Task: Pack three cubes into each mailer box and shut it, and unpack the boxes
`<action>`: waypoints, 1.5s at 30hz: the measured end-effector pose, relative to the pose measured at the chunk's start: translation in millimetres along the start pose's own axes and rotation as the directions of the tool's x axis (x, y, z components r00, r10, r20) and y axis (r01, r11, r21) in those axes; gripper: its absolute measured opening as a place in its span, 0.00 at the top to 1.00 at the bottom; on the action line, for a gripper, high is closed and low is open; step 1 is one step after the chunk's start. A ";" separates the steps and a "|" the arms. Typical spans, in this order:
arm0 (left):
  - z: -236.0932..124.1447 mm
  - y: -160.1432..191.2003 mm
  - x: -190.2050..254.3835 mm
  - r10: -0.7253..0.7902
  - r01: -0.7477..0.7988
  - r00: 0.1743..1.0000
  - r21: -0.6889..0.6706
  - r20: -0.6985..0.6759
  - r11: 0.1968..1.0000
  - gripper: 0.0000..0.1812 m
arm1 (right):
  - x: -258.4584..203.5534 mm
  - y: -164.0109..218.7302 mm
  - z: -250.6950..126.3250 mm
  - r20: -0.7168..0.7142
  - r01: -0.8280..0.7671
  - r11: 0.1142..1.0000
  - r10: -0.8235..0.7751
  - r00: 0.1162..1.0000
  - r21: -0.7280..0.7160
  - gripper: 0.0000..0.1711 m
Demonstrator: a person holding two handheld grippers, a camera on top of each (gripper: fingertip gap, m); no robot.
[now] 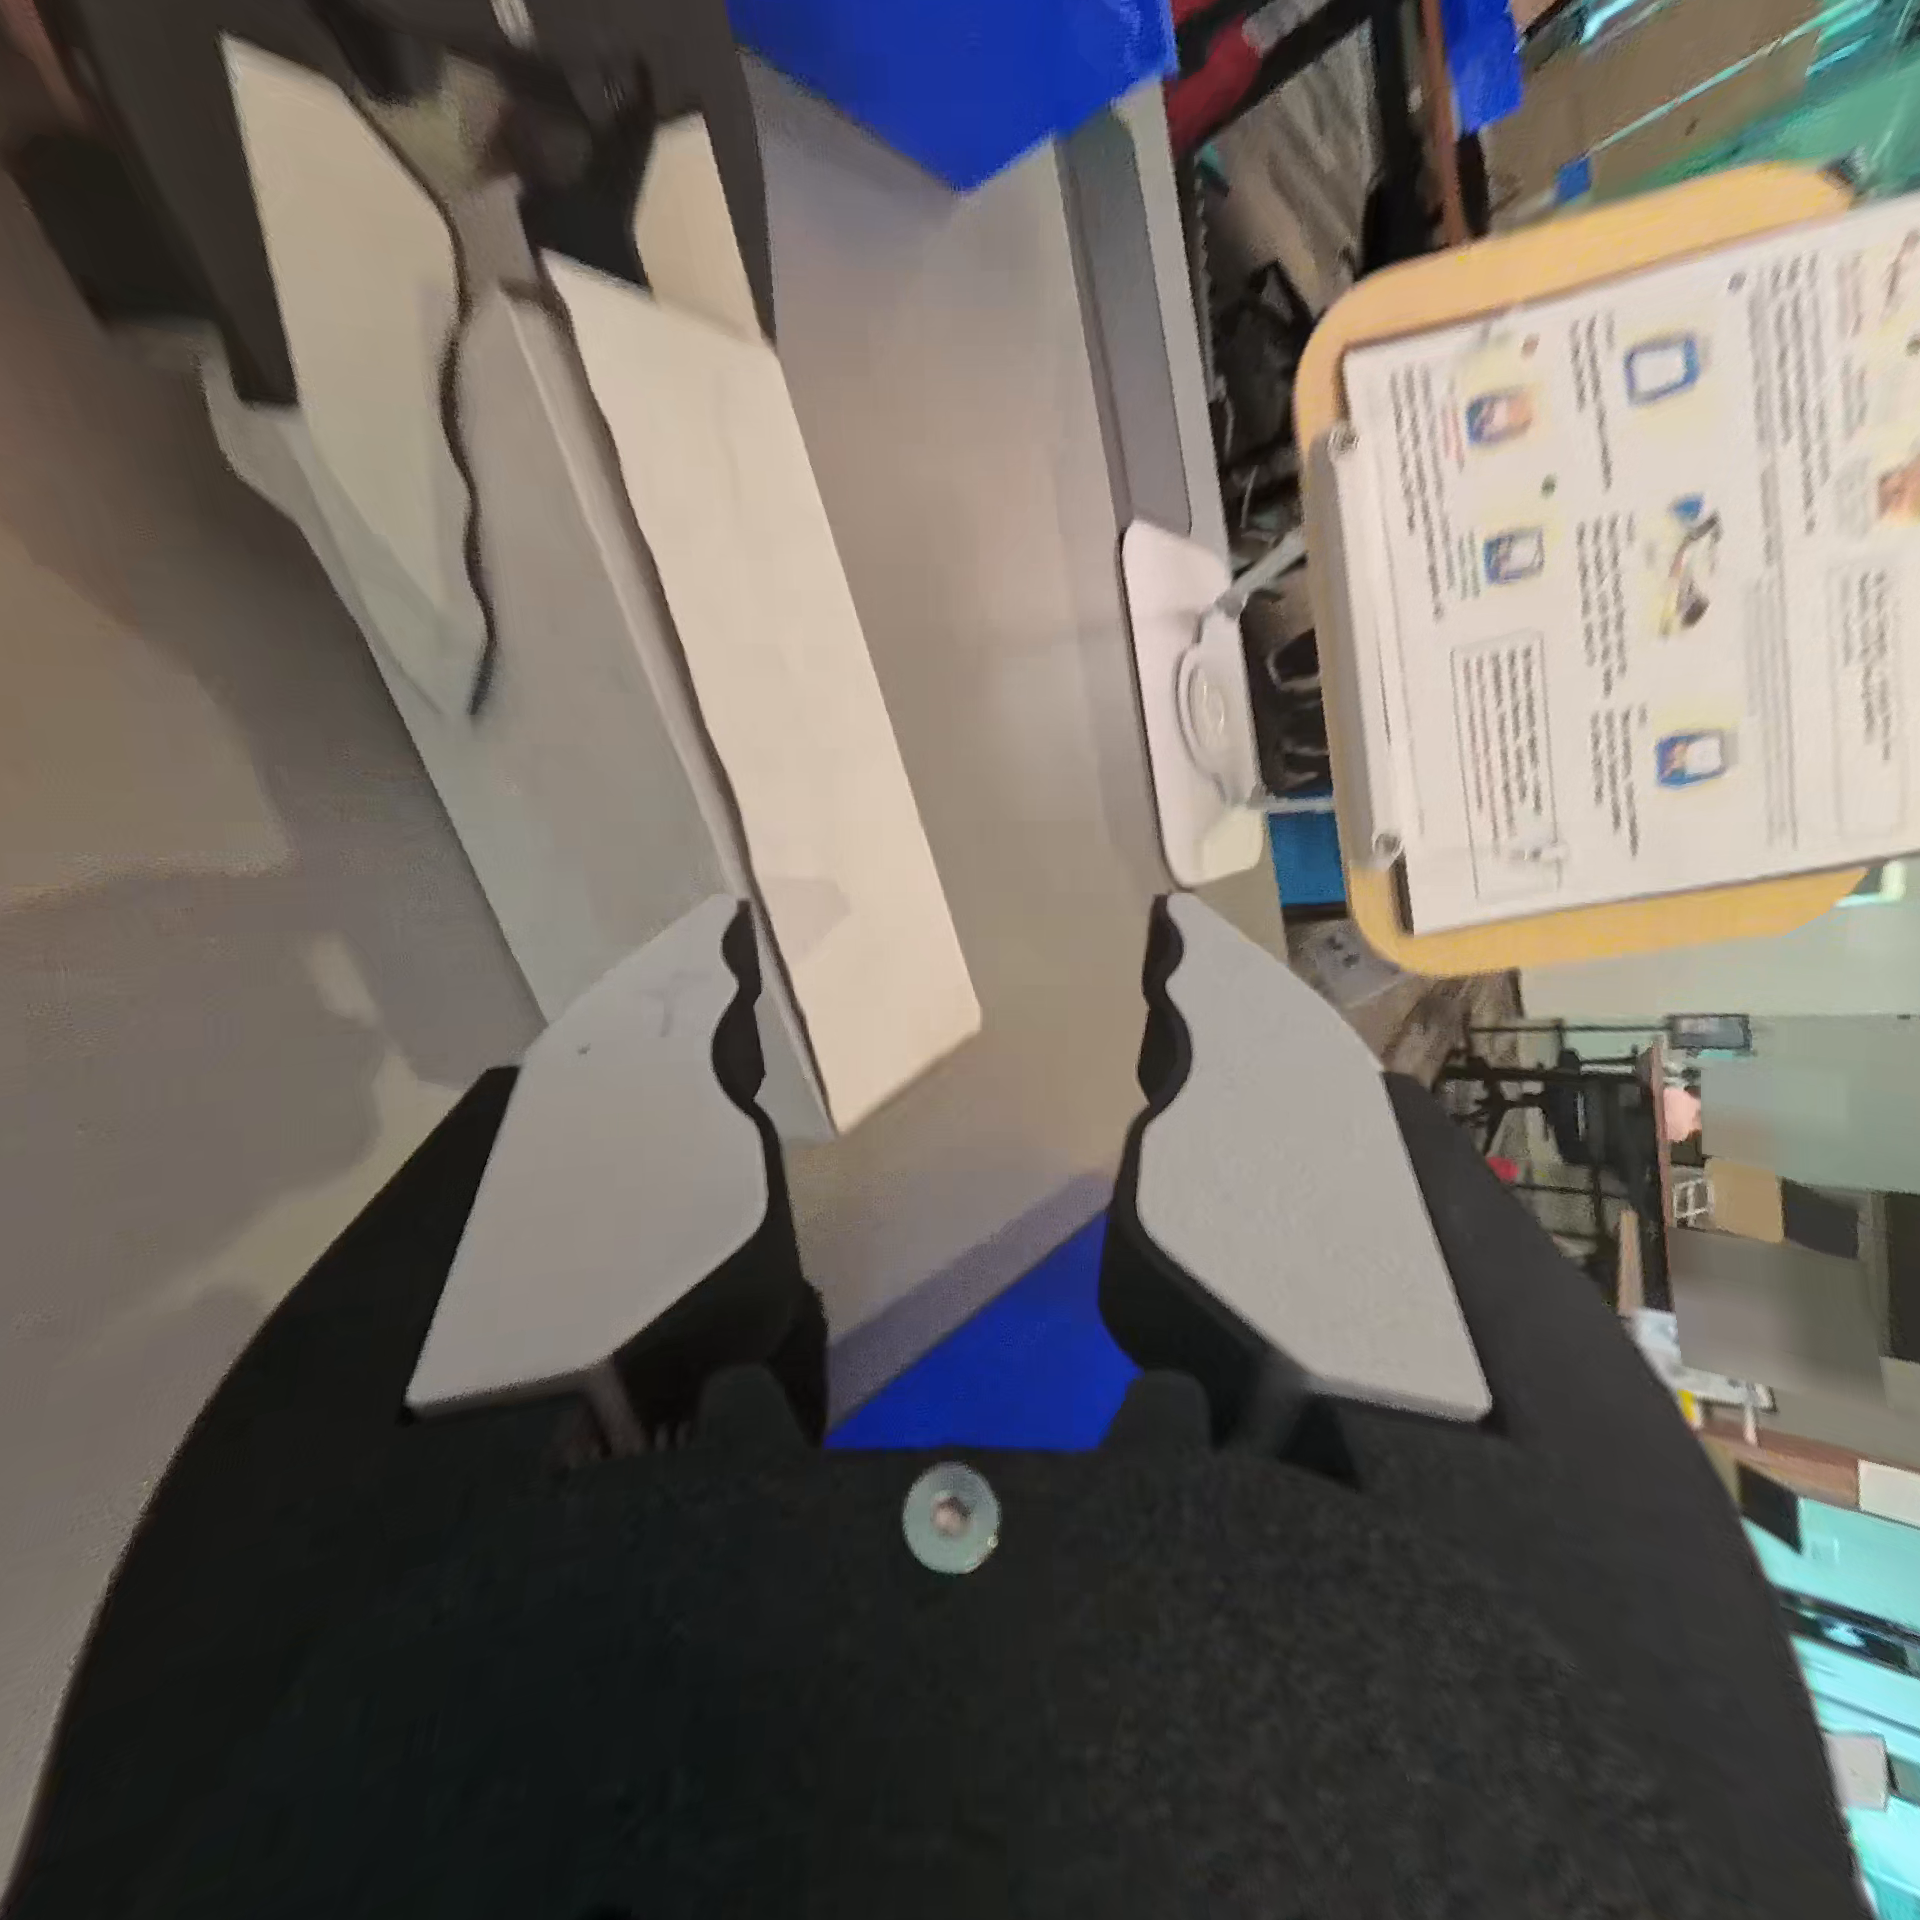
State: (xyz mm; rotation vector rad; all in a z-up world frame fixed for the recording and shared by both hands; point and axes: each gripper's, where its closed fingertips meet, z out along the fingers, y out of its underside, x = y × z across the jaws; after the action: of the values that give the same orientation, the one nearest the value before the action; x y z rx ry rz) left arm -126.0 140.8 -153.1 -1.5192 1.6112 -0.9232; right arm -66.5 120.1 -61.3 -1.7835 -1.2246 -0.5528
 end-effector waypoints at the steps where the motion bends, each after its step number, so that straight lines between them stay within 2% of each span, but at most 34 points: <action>1: 0.1 0.0 0.1 0.001 -0.001 1.000 0.000 -0.001 1.000 0.57 | 2.2 9.3 -3.1 0.014 -0.009 1.000 0.010 1.000 -0.016 0.59; 6: 0.2 0.0 0.5 0.008 -0.008 1.000 0.000 -0.009 1.000 0.57 | 6.4 31.5 -1.9 0.078 -0.009 0.998 0.014 0.997 -0.070 0.57; 11: 0.0 0.3 0.6 0.021 -0.021 1.000 0.000 -0.012 1.000 0.57 | 10.2 31.4 0.4 0.119 -0.003 0.997 0.011 0.993 -0.072 0.54; 16: -0.9 0.9 2.5 0.033 -0.033 0.999 0.002 -0.019 0.999 0.57 | 17.6 27.0 0.0 0.053 0.088 0.993 -0.085 0.995 -0.076 0.53; 19: -1.9 1.4 2.3 0.033 -0.033 0.999 0.002 -0.017 0.999 0.57 | 26.7 19.7 -6.2 -0.078 0.148 0.988 -0.151 0.985 -0.046 0.56; 21: -2.6 1.2 2.0 0.020 -0.020 1.000 0.004 -0.018 1.000 0.58 | 30.4 16.5 -8.5 -0.127 0.126 0.992 -0.128 0.984 -0.024 0.58; 23: -2.1 1.2 1.2 0.013 -0.013 1.000 0.001 -0.015 1.000 0.58 | 23.8 21.1 -4.9 -0.095 0.108 0.994 -0.110 0.989 -0.031 0.62; 26: -0.1 0.9 1.0 0.020 -0.020 1.000 -0.005 -0.003 1.000 0.58 | 18.0 24.9 -4.2 -0.069 0.115 0.992 -0.119 0.991 -0.051 0.62; 28: 0.0 0.7 0.7 0.017 -0.017 1.000 -0.005 -0.003 1.000 0.58 | 6.9 11.5 -7.7 0.000 0.086 0.996 -0.086 0.996 0.002 0.61; 30: 0.3 0.6 0.6 0.018 -0.018 1.000 -0.006 0.004 1.000 0.58 | -4.2 -5.0 -8.5 0.061 0.070 0.997 -0.072 0.996 0.034 0.67; 32: 0.5 0.5 0.6 0.018 -0.018 1.000 -0.006 0.005 1.000 0.58 | -7.8 -20.2 -4.9 0.052 0.119 0.992 -0.122 0.991 0.051 0.71; 35: 0.4 0.5 0.6 0.017 -0.017 1.000 -0.006 0.007 1.000 0.58 | -14.9 -34.9 6.3 0.058 0.178 0.983 -0.181 0.982 0.052 0.70; 38: 0.3 0.6 0.3 0.013 -0.013 1.000 -0.007 0.008 1.000 0.58 | -21.7 -37.2 18.2 0.047 0.237 0.971 -0.238 0.970 0.031 0.71; 40: 0.2 1.0 -0.2 0.017 -0.016 1.000 -0.011 0.012 1.000 0.58 | -17.3 -40.4 21.4 -0.011 0.273 0.962 -0.273 0.962 0.025 0.75; 43: 0.0 1.3 -0.1 0.023 -0.023 1.000 -0.017 0.015 1.000 0.58 | -15.7 -40.9 26.4 -0.046 0.308 0.951 -0.308 0.950 -0.009 0.74; 45: -0.1 1.4 -0.6 0.021 -0.021 1.000 -0.018 0.020 1.000 0.58 | -18.0 -40.5 29.0 -0.059 0.357 0.933 -0.359 0.931 -0.039 0.78</action>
State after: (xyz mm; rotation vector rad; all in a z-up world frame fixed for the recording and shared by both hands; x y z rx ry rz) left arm -126.8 141.5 -154.2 -1.5161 1.6216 -0.8816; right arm -113.8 140.8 -73.2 -1.5560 -1.5143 -0.8326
